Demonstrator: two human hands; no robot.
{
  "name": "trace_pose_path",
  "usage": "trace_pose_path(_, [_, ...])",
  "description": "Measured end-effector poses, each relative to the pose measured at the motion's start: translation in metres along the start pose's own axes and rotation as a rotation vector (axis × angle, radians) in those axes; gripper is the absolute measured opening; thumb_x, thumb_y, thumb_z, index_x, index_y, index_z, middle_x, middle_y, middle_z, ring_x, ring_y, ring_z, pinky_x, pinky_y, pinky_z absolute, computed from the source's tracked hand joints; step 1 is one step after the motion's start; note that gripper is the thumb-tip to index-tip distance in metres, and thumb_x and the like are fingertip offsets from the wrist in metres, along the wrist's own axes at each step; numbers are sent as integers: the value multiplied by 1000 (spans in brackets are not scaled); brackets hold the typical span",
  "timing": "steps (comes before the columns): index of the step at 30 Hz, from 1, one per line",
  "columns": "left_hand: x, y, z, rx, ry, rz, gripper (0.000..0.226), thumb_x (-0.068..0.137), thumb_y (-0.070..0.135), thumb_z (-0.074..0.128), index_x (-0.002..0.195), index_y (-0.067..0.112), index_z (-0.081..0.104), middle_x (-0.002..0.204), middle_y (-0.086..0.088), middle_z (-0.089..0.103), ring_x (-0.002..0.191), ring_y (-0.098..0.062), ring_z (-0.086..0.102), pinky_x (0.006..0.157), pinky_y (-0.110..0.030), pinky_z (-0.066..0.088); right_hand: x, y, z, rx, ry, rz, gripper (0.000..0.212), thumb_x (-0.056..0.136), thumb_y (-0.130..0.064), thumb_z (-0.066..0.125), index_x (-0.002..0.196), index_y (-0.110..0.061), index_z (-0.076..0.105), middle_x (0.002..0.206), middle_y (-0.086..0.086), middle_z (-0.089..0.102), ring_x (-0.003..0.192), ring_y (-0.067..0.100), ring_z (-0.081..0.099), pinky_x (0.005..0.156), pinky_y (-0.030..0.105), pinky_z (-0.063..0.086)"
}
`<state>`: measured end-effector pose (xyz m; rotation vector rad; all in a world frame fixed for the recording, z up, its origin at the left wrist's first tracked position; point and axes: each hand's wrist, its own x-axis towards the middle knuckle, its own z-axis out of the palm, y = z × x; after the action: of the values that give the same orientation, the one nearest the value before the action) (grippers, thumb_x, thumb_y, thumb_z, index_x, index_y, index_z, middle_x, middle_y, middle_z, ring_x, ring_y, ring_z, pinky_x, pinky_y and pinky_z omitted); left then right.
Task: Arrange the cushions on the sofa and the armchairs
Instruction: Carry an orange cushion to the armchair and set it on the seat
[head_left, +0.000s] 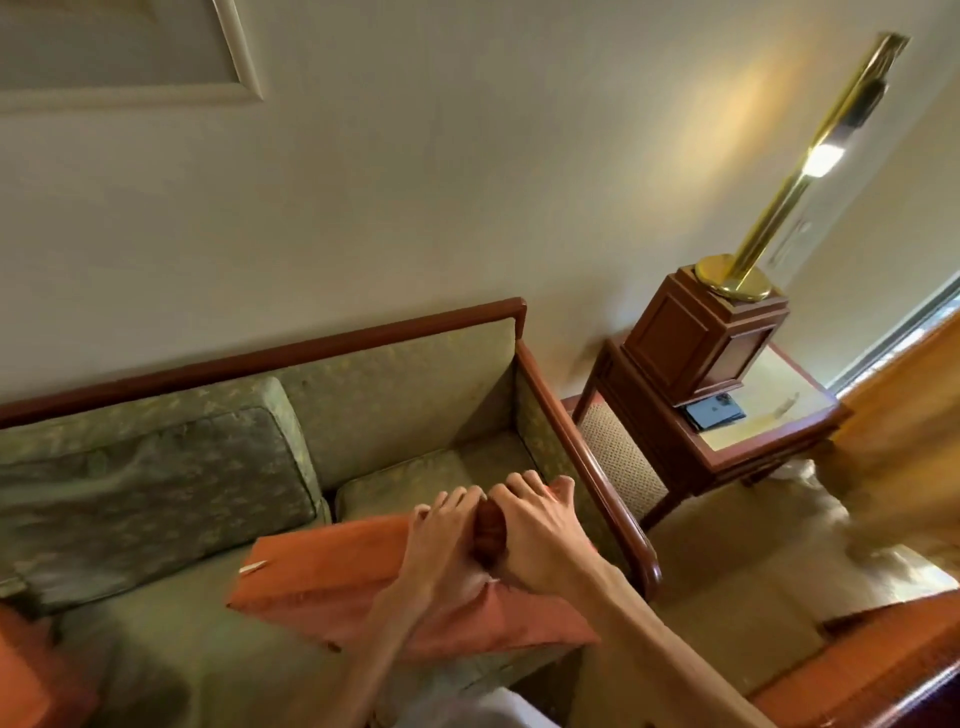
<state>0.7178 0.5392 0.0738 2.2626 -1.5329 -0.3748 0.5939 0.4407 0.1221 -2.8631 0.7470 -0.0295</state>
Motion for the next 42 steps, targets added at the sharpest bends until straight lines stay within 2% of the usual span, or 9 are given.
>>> trace_pose_path(4, [-3,-46,-42,-313,23,65,68,69,38,70,131,30,42,124,9,57,111,-14,55,86,-33,52,15,-49,-49,134,111,-71,94,59,-47,74,142,-22,36,131,0,44,122,21,38,101,44,33])
trace_pose_path(7, [-8,-94,-36,-467,-107,-61,81,67,23,85,134,39,44,115,18,64,101,-5,63,90,-37,56,31,-65,-30,222,-19,-20,120,59,-60,76,154,-22,13,152,3,27,139,23,22,115,43,25])
trace_pose_path(10, [-32,-149,-16,-666,-96,-127,100,56,-8,91,136,33,48,111,32,65,101,10,60,90,-20,50,24,-52,15,130,-136,38,123,56,-63,76,153,-25,10,151,1,32,141,23,26,120,41,14])
trace_pose_path(15, [-59,-233,-43,-680,-129,-392,137,27,40,96,147,10,37,125,-3,63,119,-21,58,86,-11,46,0,-15,29,-4,-117,143,110,53,-68,64,149,-33,22,141,-5,38,136,22,31,119,48,11])
trace_pose_path(21, [-45,-225,-87,-469,-196,-203,138,41,50,98,151,39,15,146,3,37,134,-17,41,112,-34,37,6,0,27,38,-205,294,114,56,-51,79,147,-34,13,141,0,29,128,27,29,102,54,35])
trace_pose_path(27, [-14,-89,-66,376,-181,-45,137,72,48,84,152,21,-24,154,-29,-35,144,-49,-24,118,-62,-10,9,-6,33,171,-106,339,116,54,-49,84,148,-26,19,141,-2,27,127,21,29,105,46,35])
trace_pose_path(33, [12,23,3,329,-249,275,134,73,66,74,154,21,-22,161,-32,-4,149,-47,-9,117,-64,-9,-25,-2,48,424,-7,528,131,39,-58,80,151,-16,27,148,3,27,137,24,28,113,39,33])
trace_pose_path(37, [8,33,16,252,-190,369,134,69,65,78,157,24,-14,145,-22,44,137,-38,39,119,-58,13,-50,12,43,442,42,530,93,57,-49,81,137,-21,44,121,-9,45,111,13,43,101,38,42])
trace_pose_path(42, [13,9,-38,80,-35,251,122,72,53,78,159,27,-4,134,-4,54,126,-24,45,113,-45,26,-12,-7,-3,354,92,320,54,81,-27,72,131,-20,53,126,0,52,118,18,42,105,37,35])
